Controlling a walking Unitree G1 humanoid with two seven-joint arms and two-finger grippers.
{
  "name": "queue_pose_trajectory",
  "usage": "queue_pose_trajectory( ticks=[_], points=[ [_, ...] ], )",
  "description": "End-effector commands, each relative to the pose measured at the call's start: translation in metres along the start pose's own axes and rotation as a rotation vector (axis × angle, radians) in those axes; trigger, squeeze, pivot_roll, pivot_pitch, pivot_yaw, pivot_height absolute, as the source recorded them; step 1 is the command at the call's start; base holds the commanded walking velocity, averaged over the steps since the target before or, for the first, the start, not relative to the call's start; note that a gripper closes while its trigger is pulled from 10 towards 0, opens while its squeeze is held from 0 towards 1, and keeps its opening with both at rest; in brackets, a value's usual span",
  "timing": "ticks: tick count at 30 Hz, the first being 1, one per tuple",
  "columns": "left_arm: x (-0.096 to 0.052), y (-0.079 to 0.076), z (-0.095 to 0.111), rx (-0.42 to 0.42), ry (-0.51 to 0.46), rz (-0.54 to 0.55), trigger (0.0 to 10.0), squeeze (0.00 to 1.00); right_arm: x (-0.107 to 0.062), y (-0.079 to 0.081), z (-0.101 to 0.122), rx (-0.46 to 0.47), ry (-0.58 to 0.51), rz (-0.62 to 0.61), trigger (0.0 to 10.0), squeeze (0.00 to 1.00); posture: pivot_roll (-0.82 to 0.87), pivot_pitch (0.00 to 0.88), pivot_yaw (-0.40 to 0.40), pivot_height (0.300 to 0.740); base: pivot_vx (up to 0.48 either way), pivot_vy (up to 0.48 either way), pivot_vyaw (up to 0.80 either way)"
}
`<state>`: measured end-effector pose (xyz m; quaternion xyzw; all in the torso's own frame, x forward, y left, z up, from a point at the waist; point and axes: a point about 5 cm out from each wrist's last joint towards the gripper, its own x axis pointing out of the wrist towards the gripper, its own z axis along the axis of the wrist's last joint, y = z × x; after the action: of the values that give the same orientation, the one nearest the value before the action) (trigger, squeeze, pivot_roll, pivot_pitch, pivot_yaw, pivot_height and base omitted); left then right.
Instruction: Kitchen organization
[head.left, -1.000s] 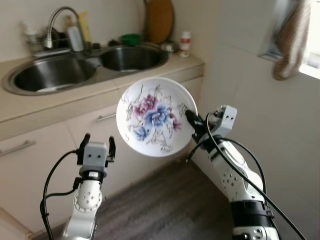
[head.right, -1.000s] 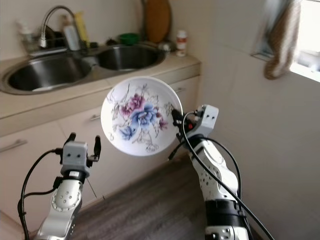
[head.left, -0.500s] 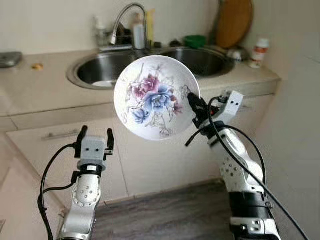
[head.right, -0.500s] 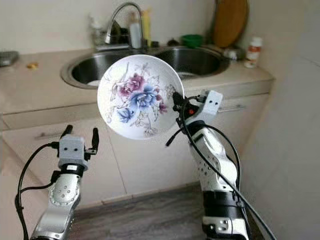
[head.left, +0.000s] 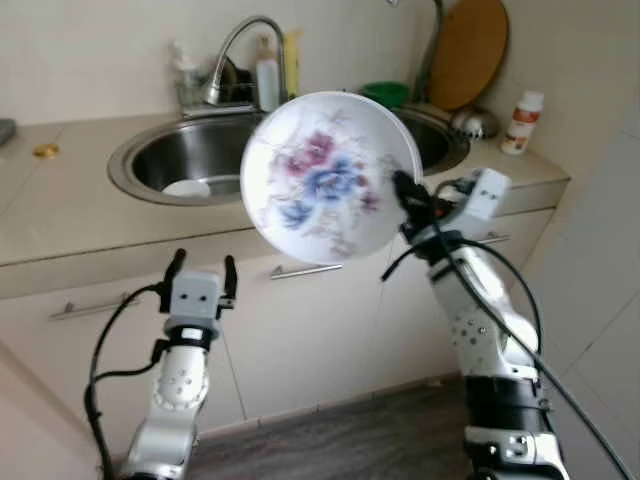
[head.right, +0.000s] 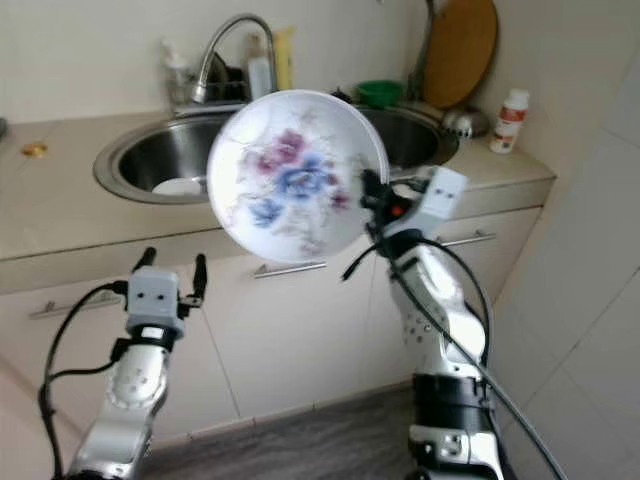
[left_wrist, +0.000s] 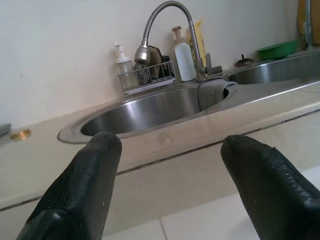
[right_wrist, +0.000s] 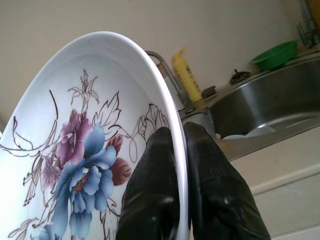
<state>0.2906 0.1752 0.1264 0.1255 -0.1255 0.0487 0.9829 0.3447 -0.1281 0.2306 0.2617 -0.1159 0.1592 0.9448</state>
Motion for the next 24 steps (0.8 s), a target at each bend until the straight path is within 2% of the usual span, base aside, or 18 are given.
queue_pose_trajectory(
  ticks=[1, 16, 24],
  points=[
    [0.0, -0.005, 0.001, -0.005, 0.004, -0.019, 10.0, 0.0, -0.001, -0.002, 0.014, -0.007, -0.053, -0.004, 0.0, 0.0, -0.04, 0.0, 0.013, 0.74, 0.322, 0.0, 0.0],
    [0.005, -0.004, 0.01, -0.013, -0.023, -0.015, 10.0, 0.0, 0.002, 0.0, 0.014, -0.014, -0.058, 0.0, 0.0, 0.0, -0.03, 0.0, 0.019, 0.74, 0.317, 0.0, 0.0],
    [0.007, -0.003, 0.012, -0.015, -0.033, -0.012, 10.0, 0.0, 0.002, -0.003, 0.014, -0.011, -0.062, -0.019, 0.0, 0.0, -0.04, 0.0, 0.022, 0.74, 0.316, 0.0, 0.65]
  ],
)
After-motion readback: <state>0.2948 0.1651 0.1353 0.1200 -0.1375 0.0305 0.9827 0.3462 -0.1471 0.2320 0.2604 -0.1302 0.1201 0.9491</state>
